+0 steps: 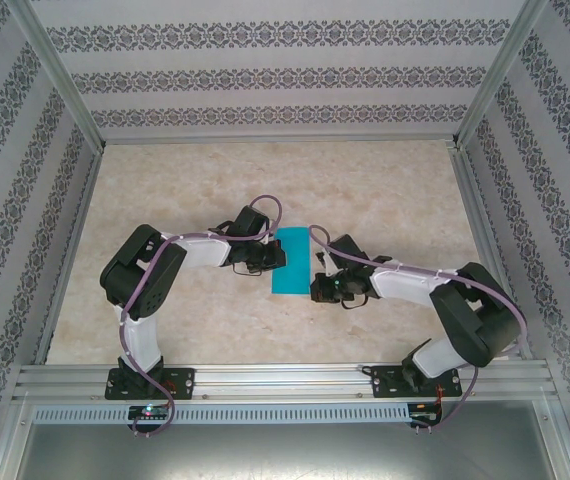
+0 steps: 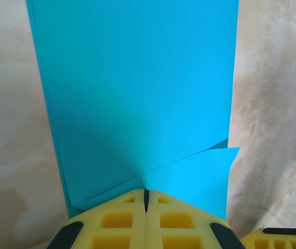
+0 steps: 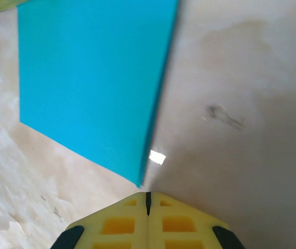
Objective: Fold a paper plane with a square sheet of paper (pick it up from the middle)
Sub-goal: Fold the triangle a second time at the center of the table.
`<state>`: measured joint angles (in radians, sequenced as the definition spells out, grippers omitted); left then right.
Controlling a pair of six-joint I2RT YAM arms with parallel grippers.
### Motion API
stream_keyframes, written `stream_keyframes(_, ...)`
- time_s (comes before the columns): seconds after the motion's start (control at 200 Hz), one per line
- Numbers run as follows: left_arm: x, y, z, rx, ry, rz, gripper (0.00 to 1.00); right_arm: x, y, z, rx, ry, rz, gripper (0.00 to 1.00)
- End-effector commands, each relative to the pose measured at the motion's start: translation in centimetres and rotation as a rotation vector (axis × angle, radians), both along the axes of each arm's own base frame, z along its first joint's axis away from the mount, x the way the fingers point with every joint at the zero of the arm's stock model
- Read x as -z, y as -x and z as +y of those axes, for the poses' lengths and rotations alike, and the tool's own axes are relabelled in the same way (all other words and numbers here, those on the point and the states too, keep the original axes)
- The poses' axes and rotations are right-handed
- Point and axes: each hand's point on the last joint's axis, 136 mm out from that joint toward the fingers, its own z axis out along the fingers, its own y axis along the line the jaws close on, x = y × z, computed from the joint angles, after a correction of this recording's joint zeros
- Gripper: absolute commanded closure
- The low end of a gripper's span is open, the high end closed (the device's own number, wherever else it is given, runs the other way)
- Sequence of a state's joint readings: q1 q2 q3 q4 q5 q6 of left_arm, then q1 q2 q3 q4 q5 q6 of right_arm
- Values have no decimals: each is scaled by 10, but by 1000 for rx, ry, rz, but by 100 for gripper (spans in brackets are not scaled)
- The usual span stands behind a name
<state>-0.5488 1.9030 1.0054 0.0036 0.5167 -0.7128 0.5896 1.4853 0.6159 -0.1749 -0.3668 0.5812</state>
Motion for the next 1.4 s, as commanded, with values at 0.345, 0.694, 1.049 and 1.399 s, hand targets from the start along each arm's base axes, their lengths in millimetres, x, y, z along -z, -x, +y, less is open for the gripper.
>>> stream_keyframes(0.345, -57, -23, 10, -147, -2, -86, 43, -69, -83, 3, 198, -151, -213, 50)
stream_keyframes(0.694, -54, -21, 65, -390, -122, -133, 0, -49, -104, 21, 47, -248, -97, 49)
stream_keyframes(1.049, -45, -9, 61, -438, -25, -80, 0, -28, -107, 24, -44, -279, -33, 59)
stream_keyframes(1.399, -52, 0, 47, -396, 23, -70, 0, -17, -95, 33, -102, -274, -2, 69)
